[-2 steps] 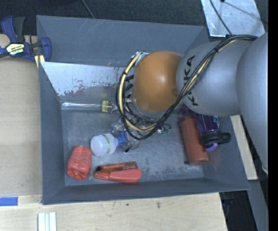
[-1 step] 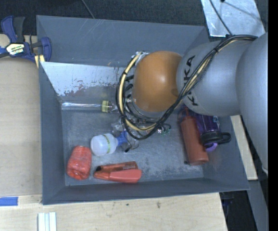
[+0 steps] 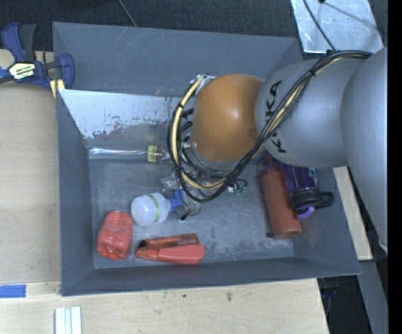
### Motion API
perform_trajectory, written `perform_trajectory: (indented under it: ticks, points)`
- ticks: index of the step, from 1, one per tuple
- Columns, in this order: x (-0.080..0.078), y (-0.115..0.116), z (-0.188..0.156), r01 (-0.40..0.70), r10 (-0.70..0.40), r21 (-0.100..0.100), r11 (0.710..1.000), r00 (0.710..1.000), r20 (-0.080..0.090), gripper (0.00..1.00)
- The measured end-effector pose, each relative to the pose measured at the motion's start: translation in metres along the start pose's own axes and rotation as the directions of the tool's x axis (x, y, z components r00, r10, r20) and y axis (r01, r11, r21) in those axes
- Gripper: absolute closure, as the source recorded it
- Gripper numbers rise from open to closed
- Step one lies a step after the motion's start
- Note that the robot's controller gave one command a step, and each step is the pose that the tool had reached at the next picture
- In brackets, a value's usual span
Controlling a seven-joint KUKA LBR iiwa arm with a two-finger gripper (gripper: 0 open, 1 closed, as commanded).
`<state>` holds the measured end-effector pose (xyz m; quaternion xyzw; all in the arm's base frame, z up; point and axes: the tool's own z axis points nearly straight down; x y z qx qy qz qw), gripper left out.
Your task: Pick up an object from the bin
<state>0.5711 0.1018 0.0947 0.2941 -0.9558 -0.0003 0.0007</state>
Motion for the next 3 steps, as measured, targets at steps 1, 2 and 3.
perform_trajectory:
  ticks: [1,2,3]
  points:
    - [0.000,0.000,0.000,0.000,0.000,0.000,1.000,1.000,0.000,1.00]
    - [0.000,0.000,0.000,0.000,0.000,0.000,1.000,1.000,0.000,1.00]
    - [0.036,-0.008,-0.204,0.110,-0.110,0.000,0.994,0.994,0.001,1.00]
